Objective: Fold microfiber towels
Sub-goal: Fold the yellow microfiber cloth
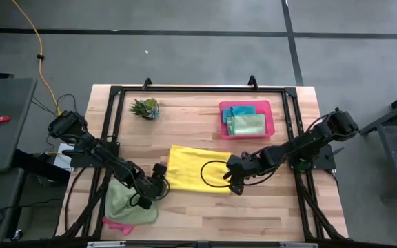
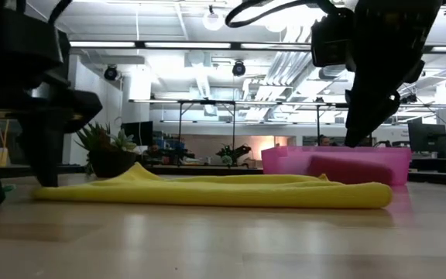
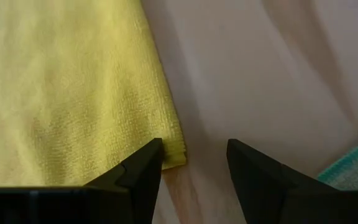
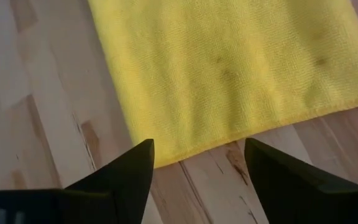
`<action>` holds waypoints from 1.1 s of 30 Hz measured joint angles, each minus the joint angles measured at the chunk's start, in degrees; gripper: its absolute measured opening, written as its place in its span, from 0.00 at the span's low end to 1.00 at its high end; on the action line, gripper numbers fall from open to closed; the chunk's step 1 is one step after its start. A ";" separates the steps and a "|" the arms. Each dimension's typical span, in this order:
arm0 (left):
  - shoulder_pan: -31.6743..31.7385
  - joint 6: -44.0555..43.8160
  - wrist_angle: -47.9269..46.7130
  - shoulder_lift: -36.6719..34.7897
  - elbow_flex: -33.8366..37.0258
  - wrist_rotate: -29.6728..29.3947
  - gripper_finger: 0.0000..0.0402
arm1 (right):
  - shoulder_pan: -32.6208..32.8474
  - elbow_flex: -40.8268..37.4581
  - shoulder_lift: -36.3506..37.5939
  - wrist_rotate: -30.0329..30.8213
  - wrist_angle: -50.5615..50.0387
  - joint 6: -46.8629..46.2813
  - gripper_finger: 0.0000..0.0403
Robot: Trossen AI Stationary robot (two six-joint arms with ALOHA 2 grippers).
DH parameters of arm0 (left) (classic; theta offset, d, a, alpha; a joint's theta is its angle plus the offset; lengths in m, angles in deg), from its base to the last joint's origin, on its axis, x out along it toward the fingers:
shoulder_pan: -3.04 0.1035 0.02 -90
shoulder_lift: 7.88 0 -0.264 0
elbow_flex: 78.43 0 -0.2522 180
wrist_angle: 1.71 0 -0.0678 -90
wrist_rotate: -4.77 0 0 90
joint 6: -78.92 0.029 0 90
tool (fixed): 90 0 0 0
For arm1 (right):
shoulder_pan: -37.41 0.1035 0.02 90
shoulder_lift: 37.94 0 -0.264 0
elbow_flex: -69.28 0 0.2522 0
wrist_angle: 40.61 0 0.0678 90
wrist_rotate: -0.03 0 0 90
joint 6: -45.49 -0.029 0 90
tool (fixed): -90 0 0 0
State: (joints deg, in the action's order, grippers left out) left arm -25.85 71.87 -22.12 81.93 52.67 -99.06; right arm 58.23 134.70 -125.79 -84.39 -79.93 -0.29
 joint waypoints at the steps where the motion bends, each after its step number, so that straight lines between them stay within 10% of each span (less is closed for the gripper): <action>1: -0.21 0.15 0.34 0.40 -0.02 -0.22 0.42 | 0.00 0.00 0.00 0.01 -0.16 0.40 0.60; 10: -0.43 -0.76 0.31 1.06 -0.04 -1.39 0.33 | 2.35 0.00 0.00 -0.11 0.46 6.63 0.60; 19: -0.41 -1.40 0.63 1.17 0.01 -0.08 0.03 | 8.56 0.00 -4.44 -0.04 8.35 28.13 0.60; 33: -0.43 -2.82 0.53 1.19 0.05 -0.04 0.01 | 10.19 0.00 -13.54 2.96 15.85 30.68 0.52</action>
State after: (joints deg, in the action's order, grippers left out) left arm -26.28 69.05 -21.59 83.12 52.72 -99.11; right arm 68.41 134.70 -139.33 -81.43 -64.08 30.39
